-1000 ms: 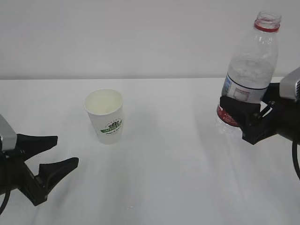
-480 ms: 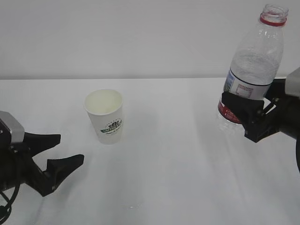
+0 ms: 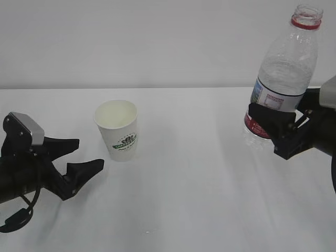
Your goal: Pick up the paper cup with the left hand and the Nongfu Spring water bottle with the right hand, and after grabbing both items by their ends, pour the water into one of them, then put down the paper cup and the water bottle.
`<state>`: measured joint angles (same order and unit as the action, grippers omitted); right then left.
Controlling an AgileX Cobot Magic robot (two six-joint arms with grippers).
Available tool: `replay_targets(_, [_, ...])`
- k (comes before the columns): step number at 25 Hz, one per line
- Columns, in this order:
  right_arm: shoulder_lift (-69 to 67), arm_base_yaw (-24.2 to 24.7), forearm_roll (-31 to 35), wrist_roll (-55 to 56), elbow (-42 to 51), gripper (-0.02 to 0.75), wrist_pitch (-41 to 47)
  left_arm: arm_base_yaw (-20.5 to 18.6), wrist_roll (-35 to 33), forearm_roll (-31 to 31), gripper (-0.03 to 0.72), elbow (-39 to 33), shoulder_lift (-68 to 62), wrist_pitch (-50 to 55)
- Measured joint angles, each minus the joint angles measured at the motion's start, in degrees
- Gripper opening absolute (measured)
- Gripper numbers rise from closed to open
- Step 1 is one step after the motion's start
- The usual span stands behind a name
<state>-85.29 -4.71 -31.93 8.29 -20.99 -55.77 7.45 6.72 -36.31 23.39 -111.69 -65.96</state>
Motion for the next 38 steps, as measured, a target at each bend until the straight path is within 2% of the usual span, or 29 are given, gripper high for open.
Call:
replay_targets(18, [0.0, 0.0, 0.0, 0.6, 0.0, 0.538, 0.0, 0.0, 0.4, -1.9, 0.692, 7.6, -8.4, 0.0])
replay_targets(28, [0.0, 0.0, 0.0, 1.0, 0.0, 0.538, 0.0, 4.6, 0.5, 0.0, 0.692, 12.3, -11.8, 0.0])
replay_targets(38, [0.0, 0.0, 0.0, 1.6, 0.0, 0.538, 0.0, 4.8, 0.5, 1.6, 0.692, 15.7, -14.2, 0.0])
